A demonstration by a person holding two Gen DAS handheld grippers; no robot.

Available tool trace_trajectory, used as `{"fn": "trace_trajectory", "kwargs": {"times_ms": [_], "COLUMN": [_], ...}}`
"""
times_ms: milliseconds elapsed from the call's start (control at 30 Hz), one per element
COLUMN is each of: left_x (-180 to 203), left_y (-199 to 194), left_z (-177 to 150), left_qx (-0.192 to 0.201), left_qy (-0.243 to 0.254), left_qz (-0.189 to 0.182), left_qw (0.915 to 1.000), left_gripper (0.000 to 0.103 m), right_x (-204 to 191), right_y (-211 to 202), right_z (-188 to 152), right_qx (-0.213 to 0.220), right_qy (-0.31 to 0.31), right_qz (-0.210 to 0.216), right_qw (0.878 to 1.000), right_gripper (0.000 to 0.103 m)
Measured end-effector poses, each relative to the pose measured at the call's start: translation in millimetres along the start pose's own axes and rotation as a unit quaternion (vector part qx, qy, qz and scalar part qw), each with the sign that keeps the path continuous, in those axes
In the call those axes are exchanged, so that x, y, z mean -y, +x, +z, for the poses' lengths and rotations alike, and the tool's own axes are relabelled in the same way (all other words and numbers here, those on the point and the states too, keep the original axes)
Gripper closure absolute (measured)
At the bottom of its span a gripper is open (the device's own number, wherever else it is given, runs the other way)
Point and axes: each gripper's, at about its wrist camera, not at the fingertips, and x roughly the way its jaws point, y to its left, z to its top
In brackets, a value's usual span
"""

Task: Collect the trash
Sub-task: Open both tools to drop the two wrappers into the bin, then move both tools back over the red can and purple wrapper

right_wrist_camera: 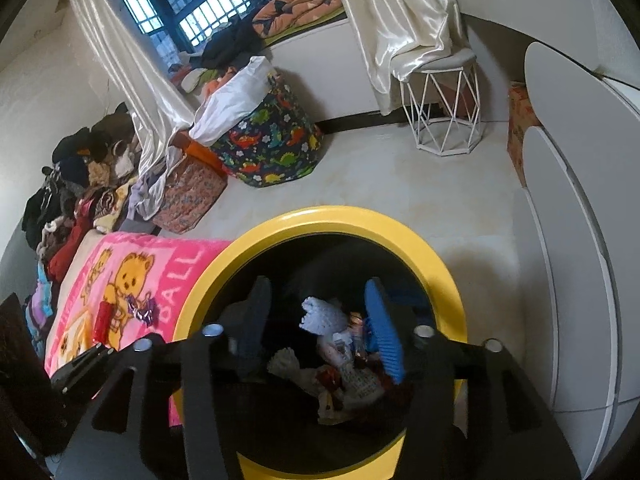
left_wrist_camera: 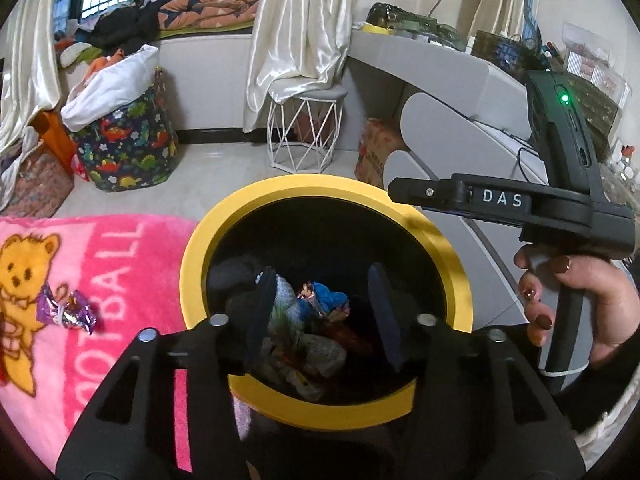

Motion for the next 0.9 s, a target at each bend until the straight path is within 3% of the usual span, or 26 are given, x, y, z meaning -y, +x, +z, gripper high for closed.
{"fn": "trace_trajectory", "kwargs": {"times_ms": [33,200,433,900], "left_x": [-0.4,-4.4,-18.5,-53.1], "left_y": [-1.8,-10.1,-29.8,-71.9], "left_z": [-0.5,-0.3,-0.4,-5.0], "left_qx": [0.002,0.017,0.046,0.088], "left_qy": [-0.001,-0.006,-0.012,-0.038], "left_qz": [-0.001,0.014,0.069,0.137], "left_qw": [1.0,0.9997,0.9965,0.986], "left_gripper": [0.04,0.012,0.011,0.011], "right_x": [-0.1,-3.0,-15.9,-74.9], "right_y": [-1.1,-3.4,-9.4,-17.4], "right_z": [0.4,1.4,3.4,-1.5], "right_qx": [0.003,0.01,0.028,0.058], "right_qy": [0.001,-0.004,-0.021,-0.102], "right_qz": [-0.002,-0.002,0.004,0.026], "right_qw": [1.0,1.0,0.999,0.993], "right_gripper": [0.047,0.043,0.039,0.035]}}
